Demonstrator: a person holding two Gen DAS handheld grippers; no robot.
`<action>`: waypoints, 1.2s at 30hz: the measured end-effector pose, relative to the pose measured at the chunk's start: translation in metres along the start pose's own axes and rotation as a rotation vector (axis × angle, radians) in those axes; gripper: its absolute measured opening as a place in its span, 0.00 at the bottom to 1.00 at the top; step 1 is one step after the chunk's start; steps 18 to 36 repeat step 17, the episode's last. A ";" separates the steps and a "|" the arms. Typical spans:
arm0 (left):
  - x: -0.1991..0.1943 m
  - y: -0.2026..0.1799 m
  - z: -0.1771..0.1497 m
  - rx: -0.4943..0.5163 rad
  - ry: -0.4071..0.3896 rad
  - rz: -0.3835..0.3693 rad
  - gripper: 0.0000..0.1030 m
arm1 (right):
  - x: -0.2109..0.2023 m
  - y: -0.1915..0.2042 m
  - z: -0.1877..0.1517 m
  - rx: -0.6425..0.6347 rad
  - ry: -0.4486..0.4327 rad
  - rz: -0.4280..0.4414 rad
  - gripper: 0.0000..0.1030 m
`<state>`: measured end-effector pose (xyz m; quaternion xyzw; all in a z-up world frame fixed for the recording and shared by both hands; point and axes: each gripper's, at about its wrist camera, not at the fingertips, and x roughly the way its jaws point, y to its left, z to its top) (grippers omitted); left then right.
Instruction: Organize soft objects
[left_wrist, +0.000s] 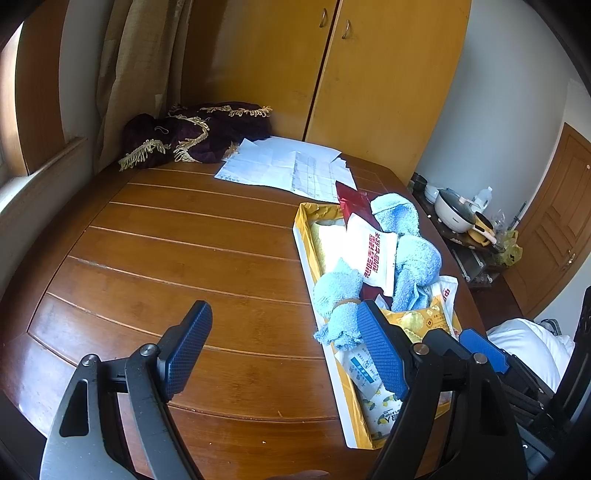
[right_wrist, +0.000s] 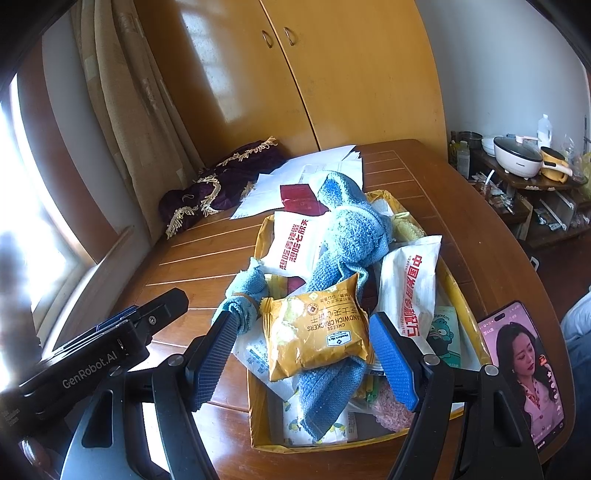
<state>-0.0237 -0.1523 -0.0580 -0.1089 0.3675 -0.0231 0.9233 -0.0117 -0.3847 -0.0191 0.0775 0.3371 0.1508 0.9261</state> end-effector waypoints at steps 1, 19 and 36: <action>0.001 0.000 -0.001 0.001 0.001 0.001 0.79 | 0.000 0.000 0.000 0.000 0.001 0.000 0.74; 0.010 -0.004 -0.004 0.049 0.028 0.054 0.79 | 0.003 -0.005 -0.001 0.015 0.005 -0.009 0.74; 0.010 -0.004 -0.004 0.049 0.028 0.054 0.79 | 0.003 -0.005 -0.001 0.015 0.005 -0.009 0.74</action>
